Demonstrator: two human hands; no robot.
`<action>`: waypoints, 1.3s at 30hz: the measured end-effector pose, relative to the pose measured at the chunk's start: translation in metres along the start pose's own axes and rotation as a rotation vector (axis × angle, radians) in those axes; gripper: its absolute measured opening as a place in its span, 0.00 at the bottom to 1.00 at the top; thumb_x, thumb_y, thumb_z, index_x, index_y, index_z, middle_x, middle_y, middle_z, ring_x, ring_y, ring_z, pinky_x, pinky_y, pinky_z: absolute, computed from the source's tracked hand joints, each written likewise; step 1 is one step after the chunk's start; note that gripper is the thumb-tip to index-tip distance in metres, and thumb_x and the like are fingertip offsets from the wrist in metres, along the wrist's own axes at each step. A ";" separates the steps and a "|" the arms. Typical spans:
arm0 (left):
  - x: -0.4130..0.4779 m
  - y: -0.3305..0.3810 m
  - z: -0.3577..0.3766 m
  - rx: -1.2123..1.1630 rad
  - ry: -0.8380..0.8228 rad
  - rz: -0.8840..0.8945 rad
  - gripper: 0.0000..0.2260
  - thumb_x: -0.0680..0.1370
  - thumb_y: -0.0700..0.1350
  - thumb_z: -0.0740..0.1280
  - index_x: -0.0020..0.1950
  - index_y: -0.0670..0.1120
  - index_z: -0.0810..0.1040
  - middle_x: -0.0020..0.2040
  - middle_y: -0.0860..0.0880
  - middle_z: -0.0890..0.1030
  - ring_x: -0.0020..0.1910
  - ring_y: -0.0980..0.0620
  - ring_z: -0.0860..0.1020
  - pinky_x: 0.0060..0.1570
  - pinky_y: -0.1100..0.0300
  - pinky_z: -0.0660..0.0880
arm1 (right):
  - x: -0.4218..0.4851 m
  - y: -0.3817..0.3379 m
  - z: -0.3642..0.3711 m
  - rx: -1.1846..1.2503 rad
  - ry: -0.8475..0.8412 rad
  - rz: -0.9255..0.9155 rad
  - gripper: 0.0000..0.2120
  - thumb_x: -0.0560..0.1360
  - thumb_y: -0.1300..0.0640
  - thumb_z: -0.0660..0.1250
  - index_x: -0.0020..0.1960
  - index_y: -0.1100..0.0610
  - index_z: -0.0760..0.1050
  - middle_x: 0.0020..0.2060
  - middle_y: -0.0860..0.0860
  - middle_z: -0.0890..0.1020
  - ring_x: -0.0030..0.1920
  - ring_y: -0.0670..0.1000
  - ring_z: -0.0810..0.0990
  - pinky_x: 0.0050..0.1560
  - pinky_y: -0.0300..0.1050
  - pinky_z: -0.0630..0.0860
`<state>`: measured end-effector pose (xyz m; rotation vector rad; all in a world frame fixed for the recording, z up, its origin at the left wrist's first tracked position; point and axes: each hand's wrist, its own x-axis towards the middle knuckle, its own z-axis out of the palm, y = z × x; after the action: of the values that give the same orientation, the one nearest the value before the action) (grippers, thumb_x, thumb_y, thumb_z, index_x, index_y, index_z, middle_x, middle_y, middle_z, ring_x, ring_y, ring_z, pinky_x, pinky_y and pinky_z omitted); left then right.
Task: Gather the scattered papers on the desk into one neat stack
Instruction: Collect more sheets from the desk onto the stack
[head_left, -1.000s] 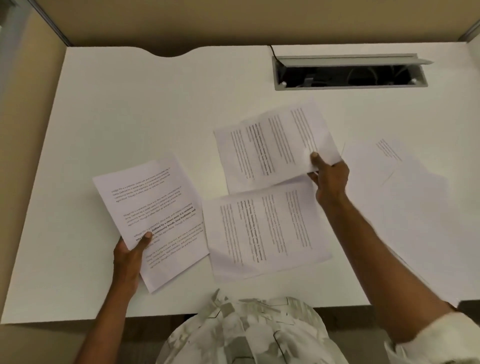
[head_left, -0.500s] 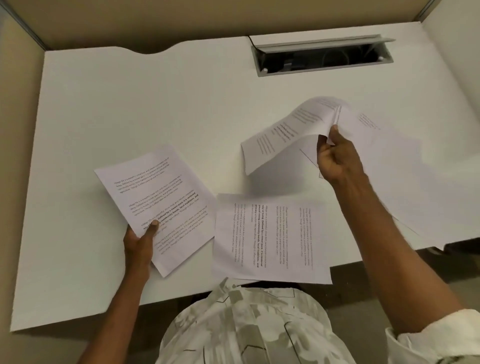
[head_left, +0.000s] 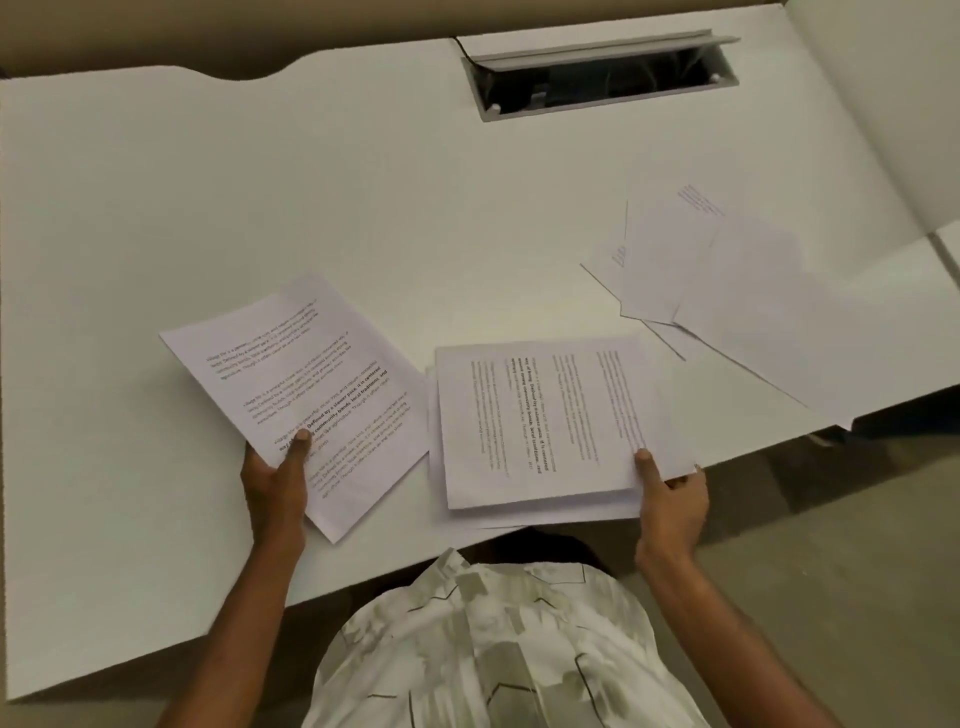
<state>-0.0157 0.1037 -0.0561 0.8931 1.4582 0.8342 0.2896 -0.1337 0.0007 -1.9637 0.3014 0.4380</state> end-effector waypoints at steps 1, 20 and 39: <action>0.001 -0.001 -0.001 0.003 -0.005 -0.001 0.19 0.80 0.45 0.72 0.62 0.68 0.77 0.59 0.62 0.84 0.56 0.59 0.84 0.46 0.61 0.83 | -0.002 0.005 0.001 -0.048 0.061 -0.031 0.25 0.76 0.55 0.77 0.69 0.56 0.71 0.60 0.47 0.77 0.60 0.53 0.80 0.63 0.50 0.79; 0.001 0.002 -0.006 0.029 -0.072 0.017 0.17 0.80 0.47 0.72 0.61 0.69 0.77 0.57 0.63 0.84 0.52 0.61 0.84 0.42 0.64 0.82 | 0.027 -0.015 0.030 0.217 0.059 0.133 0.15 0.81 0.52 0.71 0.64 0.56 0.76 0.54 0.49 0.83 0.56 0.54 0.83 0.48 0.46 0.82; -0.004 0.004 -0.003 0.067 -0.058 0.023 0.18 0.80 0.47 0.72 0.62 0.69 0.77 0.57 0.62 0.84 0.52 0.58 0.84 0.39 0.64 0.83 | 0.130 -0.103 0.070 0.196 -0.721 -0.040 0.33 0.77 0.81 0.57 0.79 0.62 0.64 0.63 0.58 0.82 0.62 0.60 0.82 0.62 0.56 0.82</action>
<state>-0.0187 0.1019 -0.0508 0.9784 1.4349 0.7742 0.4360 -0.0288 0.0020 -1.5021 -0.1522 1.0072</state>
